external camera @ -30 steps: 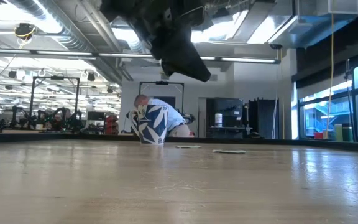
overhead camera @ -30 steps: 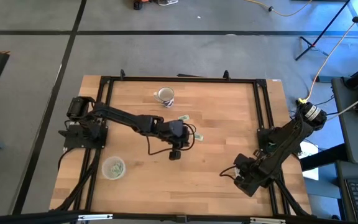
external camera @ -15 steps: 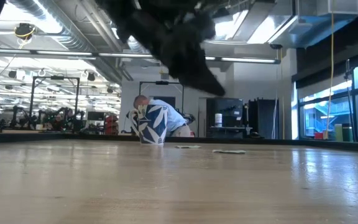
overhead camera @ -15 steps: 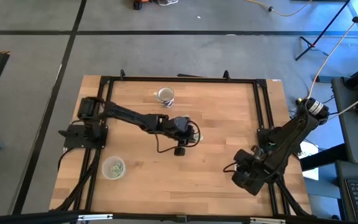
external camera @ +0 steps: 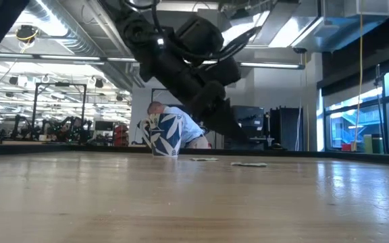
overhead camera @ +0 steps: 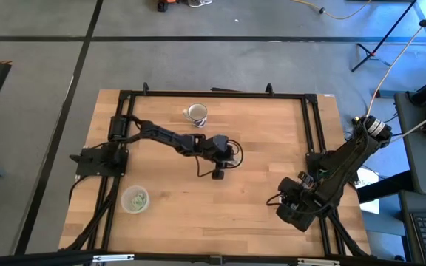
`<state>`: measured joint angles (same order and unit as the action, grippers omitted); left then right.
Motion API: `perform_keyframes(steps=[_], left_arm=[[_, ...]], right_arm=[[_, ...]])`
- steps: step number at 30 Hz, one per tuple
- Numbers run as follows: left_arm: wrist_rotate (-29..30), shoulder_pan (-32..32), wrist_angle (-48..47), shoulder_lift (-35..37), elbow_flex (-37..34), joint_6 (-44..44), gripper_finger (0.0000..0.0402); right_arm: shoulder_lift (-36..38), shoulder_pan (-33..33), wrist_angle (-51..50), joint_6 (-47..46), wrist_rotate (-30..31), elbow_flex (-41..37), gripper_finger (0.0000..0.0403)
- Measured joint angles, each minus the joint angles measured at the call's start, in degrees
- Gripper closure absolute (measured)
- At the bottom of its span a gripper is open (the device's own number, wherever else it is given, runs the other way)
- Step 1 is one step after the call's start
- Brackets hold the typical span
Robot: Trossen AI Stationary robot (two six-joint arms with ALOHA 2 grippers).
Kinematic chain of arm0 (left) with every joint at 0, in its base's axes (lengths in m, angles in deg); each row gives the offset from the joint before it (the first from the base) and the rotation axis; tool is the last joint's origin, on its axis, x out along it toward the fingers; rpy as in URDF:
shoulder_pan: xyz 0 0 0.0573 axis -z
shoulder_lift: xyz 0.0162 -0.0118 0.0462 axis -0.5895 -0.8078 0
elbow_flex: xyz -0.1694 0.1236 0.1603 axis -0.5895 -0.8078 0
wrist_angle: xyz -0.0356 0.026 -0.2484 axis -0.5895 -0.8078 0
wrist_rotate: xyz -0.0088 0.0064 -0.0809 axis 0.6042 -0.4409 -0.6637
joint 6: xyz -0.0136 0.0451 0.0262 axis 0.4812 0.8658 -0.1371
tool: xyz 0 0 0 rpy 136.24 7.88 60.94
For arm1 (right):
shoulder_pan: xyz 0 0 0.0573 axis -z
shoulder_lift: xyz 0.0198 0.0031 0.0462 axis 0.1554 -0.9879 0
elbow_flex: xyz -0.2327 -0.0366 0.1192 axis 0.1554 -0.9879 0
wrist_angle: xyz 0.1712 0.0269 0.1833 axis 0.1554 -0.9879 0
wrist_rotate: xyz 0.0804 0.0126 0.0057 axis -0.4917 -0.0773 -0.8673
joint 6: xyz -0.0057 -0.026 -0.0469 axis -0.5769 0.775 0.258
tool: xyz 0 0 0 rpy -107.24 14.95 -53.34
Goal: Pick and place Stevia / Truvia into bins
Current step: Put the light green stevia packet into the left transparent container
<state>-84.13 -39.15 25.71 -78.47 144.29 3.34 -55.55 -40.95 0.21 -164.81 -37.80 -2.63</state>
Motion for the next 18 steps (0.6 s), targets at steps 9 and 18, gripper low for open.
perform_keyframes(steps=[9, 18], left_arm=[[0.04, -0.87, -0.16, -1.79, -0.02, -0.77, 0.0298], [3.19, -0.85, -0.01, -4.27, 0.09, -1.82, 0.0313]], right_arm=[[0.00, 0.00, -0.14, 0.18, 0.02, 0.00, 0.0279], [0.00, 0.00, -0.09, 0.20, 0.02, -0.02, 0.0279]])
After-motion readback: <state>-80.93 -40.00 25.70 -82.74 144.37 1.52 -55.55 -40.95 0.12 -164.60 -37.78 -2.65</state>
